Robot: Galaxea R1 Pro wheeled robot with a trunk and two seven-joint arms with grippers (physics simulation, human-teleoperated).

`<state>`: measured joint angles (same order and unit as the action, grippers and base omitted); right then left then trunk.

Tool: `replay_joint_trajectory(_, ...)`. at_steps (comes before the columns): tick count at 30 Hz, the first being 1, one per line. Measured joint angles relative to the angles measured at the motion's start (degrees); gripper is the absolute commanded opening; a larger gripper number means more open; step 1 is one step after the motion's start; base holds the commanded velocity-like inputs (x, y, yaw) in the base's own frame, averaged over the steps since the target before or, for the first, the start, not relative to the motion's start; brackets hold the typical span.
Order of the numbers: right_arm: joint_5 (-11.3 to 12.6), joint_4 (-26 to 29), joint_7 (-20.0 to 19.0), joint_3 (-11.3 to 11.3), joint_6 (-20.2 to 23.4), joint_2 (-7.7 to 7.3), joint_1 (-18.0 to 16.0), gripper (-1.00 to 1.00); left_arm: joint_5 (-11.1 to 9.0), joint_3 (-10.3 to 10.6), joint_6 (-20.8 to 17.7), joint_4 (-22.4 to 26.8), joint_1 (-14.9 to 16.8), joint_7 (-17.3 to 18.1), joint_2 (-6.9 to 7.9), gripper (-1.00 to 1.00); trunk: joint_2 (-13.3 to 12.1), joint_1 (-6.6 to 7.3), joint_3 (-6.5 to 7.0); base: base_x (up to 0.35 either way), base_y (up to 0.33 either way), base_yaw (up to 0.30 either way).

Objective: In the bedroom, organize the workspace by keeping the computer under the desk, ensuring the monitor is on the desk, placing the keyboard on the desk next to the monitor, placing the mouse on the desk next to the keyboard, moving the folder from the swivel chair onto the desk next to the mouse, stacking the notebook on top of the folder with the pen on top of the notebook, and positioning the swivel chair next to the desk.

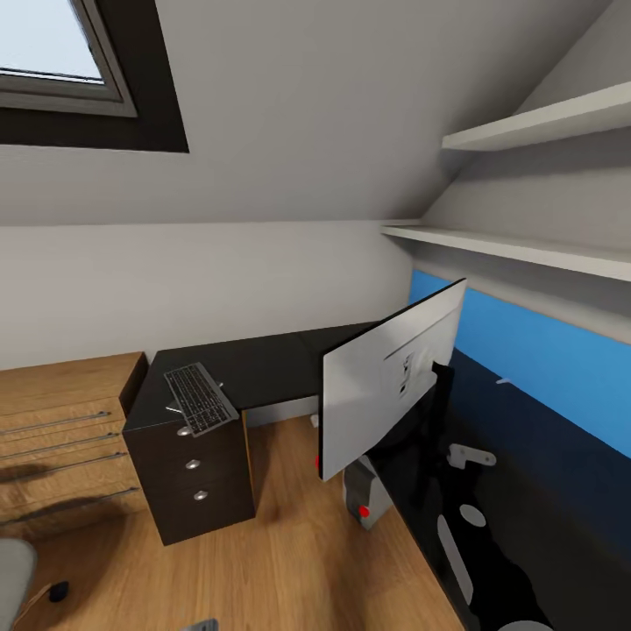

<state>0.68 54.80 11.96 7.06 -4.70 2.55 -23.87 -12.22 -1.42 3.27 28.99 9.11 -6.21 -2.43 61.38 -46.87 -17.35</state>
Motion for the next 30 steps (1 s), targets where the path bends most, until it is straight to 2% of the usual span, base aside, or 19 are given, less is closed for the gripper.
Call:
replay_joint_trajectory(12, 0.03, -1.04, 0.04, -0.01, -1.99, -0.19, 0.00, 1.00, 0.02, -0.02, 0.06, -0.46, 0.00, 0.04, 0.00, 1.00, 0.00, 0.00, 0.00, 0.000, 0.058, 0.000)
replay_joint_trajectory(30, -0.05, -1.22, 0.05, 0.02, -2.14, -0.22, 0.01, 1.00, -0.01, -0.04, 0.00, -0.58, 0.01, 0.00, 0.00, 1.00, 0.00, 0.00, 0.00, 0.000, 0.034, 0.000)
